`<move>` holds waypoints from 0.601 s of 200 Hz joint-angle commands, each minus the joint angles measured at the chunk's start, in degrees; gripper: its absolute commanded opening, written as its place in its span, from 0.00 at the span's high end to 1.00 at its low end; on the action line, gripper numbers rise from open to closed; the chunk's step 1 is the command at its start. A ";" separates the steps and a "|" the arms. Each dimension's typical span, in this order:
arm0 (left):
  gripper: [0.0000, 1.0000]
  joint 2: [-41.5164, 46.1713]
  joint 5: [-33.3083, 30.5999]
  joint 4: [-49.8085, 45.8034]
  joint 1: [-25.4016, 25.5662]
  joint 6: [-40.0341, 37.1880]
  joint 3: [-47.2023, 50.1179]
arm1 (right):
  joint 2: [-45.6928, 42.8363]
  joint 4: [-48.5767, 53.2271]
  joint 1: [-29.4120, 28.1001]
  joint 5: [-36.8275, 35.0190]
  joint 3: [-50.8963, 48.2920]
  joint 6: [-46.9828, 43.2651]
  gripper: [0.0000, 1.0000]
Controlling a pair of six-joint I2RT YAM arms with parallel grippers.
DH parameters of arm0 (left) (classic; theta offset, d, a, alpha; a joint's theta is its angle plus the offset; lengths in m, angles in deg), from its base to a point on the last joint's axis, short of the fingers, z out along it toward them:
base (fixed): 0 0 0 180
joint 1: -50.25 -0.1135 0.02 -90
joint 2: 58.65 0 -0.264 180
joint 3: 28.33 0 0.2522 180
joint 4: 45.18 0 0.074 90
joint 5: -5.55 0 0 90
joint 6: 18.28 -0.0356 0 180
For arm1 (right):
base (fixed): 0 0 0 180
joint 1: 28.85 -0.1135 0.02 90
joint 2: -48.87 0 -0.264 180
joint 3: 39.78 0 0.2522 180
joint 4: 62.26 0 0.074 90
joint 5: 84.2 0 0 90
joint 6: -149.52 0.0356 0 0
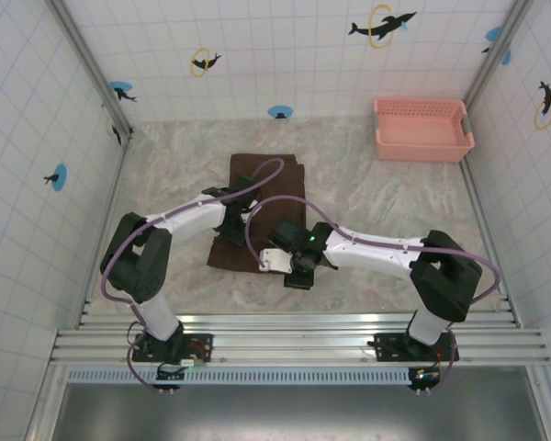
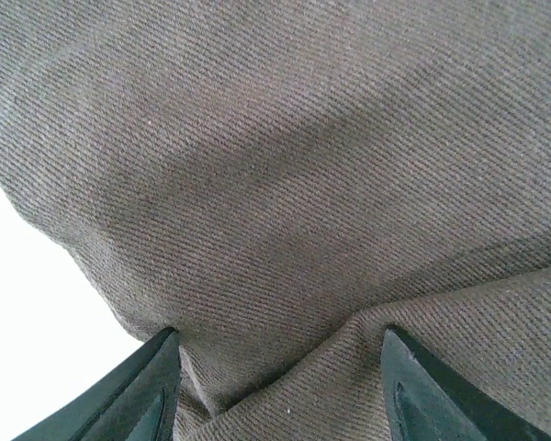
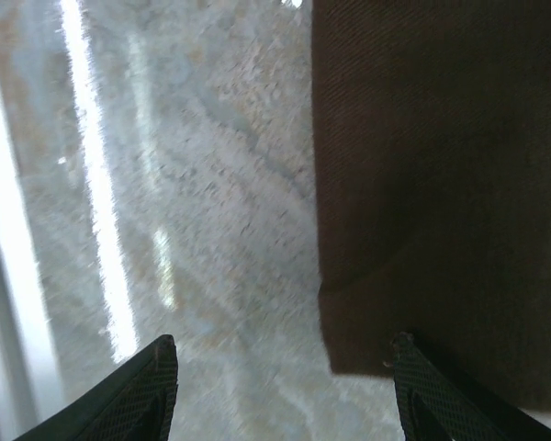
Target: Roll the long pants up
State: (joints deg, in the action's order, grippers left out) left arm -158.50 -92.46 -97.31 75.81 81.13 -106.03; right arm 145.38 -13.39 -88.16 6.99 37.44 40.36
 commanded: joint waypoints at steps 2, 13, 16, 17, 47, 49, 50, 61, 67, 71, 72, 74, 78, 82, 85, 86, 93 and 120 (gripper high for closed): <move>0.41 -1.35 -0.42 -1.84 0.10 -1.18 -1.80 | 2.59 -9.53 -1.52 -7.40 -0.88 -2.94 0.36; 0.41 -1.48 -0.49 -2.28 0.10 -1.31 -2.06 | 3.85 -10.37 -1.90 -8.68 -0.47 -3.78 0.36; 0.41 -1.56 -0.46 -2.35 0.14 -1.30 -2.06 | 4.09 -10.83 -1.93 -8.84 -0.49 -3.89 0.36; 0.41 -1.57 -0.49 -2.38 0.12 -1.31 -2.06 | 4.20 -10.89 -1.99 -8.84 -0.51 -4.01 0.36; 0.41 -1.09 -0.04 -2.68 0.10 -1.50 -1.72 | 9.18 -12.57 -2.62 -11.58 0.11 -5.32 0.36; 0.41 -1.01 -0.02 -2.68 0.15 -1.48 -1.58 | 9.61 -12.82 -2.69 -12.12 0.16 -5.33 0.36; 0.41 -0.98 0.04 -2.63 0.12 -1.49 -1.52 | 9.81 -12.94 -2.76 -12.32 0.21 -5.39 0.36; 0.41 -0.45 0.40 -2.56 0.06 -1.49 -1.16 | 12.31 -12.50 -2.92 -12.18 1.22 -5.99 0.37; 0.41 -0.07 0.60 -2.59 0.10 -1.58 -0.87 | 13.58 -12.42 -2.93 -12.78 1.92 -5.58 0.38; 0.41 0.13 0.61 -2.59 0.13 -1.66 -0.71 | 14.38 -12.18 -2.84 -12.50 2.48 -5.53 0.38; 0.41 0.20 0.71 -2.59 0.12 -1.71 -0.64 | 14.57 -12.09 -2.84 -12.43 2.60 -5.54 0.38; 0.41 0.30 0.85 -2.54 0.11 -1.73 -0.61 | 14.91 -11.91 -2.72 -12.20 2.91 -5.54 0.39; 0.41 0.56 0.95 -2.52 0.08 -1.76 -0.45 | 15.55 -11.44 -2.75 -11.94 3.53 -5.52 0.41; 0.40 0.77 1.11 -2.67 0.10 -1.71 -0.35 | 16.36 -11.01 -2.70 -11.84 4.25 -5.43 0.44; 0.40 0.99 1.16 -2.74 0.15 -1.76 -0.31 | 16.87 -10.55 -2.62 -11.42 4.78 -5.45 0.47; 0.40 1.03 1.16 -2.75 0.12 -1.76 -0.31 | 17.05 -10.35 -2.64 -11.23 4.98 -5.45 0.48; 0.40 1.39 1.10 -2.93 0.10 -1.76 -0.19 | 18.02 -8.89 -2.17 -9.36 6.37 -5.54 0.55; 0.37 3.19 0.12 -4.16 0.10 -4.61 -0.55 | 19.88 -3.95 -0.76 -2.74 10.57 -5.63 0.80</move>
State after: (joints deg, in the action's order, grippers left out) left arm -158.31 -92.26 -98.89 75.81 79.20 -106.69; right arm 161.07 -23.92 -90.48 -1.67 46.43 35.18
